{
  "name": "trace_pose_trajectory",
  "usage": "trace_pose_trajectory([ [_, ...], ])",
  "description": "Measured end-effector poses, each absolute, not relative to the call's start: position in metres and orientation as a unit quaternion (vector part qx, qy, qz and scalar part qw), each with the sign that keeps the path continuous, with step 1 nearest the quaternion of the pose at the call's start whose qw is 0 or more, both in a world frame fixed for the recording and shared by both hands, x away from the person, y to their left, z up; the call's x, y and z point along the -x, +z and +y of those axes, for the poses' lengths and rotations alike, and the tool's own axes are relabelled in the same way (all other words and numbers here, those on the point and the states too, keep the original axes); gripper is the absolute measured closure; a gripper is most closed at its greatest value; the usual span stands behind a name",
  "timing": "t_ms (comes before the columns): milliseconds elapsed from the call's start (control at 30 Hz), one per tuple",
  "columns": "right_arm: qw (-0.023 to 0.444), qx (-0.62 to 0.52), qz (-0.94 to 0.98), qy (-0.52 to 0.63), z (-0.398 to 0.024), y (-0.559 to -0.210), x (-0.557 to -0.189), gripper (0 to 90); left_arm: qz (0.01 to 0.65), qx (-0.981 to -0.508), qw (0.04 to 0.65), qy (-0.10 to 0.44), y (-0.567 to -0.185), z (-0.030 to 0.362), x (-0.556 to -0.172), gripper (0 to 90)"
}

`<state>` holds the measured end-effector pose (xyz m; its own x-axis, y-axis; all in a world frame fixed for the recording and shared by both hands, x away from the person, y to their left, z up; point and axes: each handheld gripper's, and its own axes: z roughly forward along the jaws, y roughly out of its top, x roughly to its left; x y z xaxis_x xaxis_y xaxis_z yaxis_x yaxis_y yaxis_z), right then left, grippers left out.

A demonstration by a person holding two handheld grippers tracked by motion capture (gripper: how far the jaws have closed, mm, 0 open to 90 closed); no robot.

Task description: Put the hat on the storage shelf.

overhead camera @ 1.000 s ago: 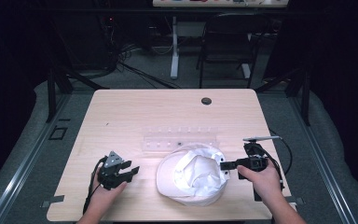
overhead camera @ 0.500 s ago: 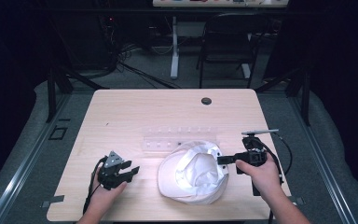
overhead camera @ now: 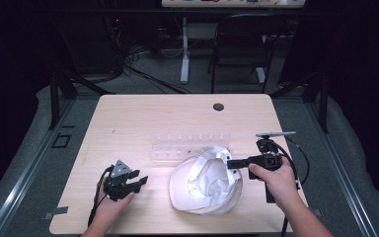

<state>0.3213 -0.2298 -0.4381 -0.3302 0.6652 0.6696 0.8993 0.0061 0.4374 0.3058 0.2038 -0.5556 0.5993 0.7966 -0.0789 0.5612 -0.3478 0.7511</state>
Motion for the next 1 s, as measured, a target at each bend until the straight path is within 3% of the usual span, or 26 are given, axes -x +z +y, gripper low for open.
trace_pose_trajectory([
  [1000,0.209,0.542,-0.664,-0.471,-0.216,-0.405,-0.331,81.7,0.418,-0.807,0.388,0.151,-0.555,0.204,-0.306,53.6],
])
